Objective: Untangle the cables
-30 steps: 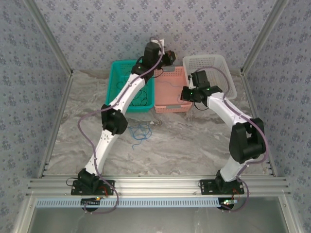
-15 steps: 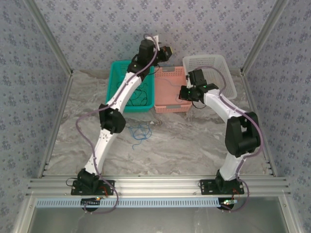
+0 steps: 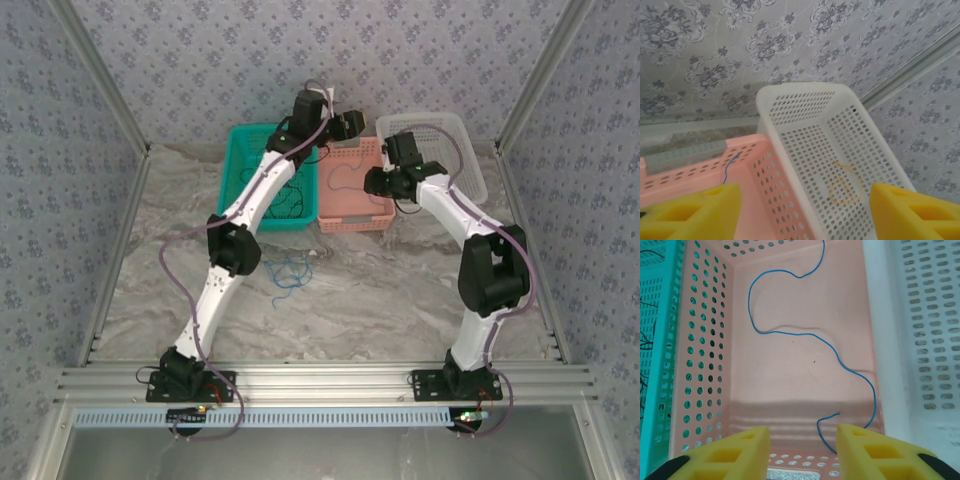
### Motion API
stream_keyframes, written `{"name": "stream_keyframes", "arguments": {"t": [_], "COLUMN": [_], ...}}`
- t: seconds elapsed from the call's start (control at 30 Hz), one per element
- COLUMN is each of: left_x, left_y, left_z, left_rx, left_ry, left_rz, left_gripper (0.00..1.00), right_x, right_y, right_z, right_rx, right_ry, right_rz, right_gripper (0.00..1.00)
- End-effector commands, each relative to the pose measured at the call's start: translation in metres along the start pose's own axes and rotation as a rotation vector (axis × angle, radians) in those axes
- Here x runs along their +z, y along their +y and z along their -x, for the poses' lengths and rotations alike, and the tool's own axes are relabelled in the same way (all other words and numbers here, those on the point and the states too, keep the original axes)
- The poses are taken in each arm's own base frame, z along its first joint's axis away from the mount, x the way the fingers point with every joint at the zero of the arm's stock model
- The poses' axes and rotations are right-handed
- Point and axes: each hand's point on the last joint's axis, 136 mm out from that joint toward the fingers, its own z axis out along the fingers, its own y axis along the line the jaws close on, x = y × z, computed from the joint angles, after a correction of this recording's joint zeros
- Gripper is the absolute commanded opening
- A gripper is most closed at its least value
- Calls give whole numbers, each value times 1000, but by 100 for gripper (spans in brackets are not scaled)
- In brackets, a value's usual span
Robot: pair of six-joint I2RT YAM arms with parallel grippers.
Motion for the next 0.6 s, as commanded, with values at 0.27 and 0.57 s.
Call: {"name": "stream_keyframes", "arguments": {"t": [0.27,0.57], "left_x": [-109,-239], "left_y": [-29,45], "left_z": [33,-60], "left_rx": [80,-87], "left_ry": [-174,-114], "left_rz": [216,448], "left_gripper": [64,61], "right_x": [-99,-106], "right_y": [28,72], "right_z": [-27,-135], "right_rx": [-56,-69], "right_ry": [-149,-77], "right_rz": [-3,113], "right_gripper": [41,43]}}
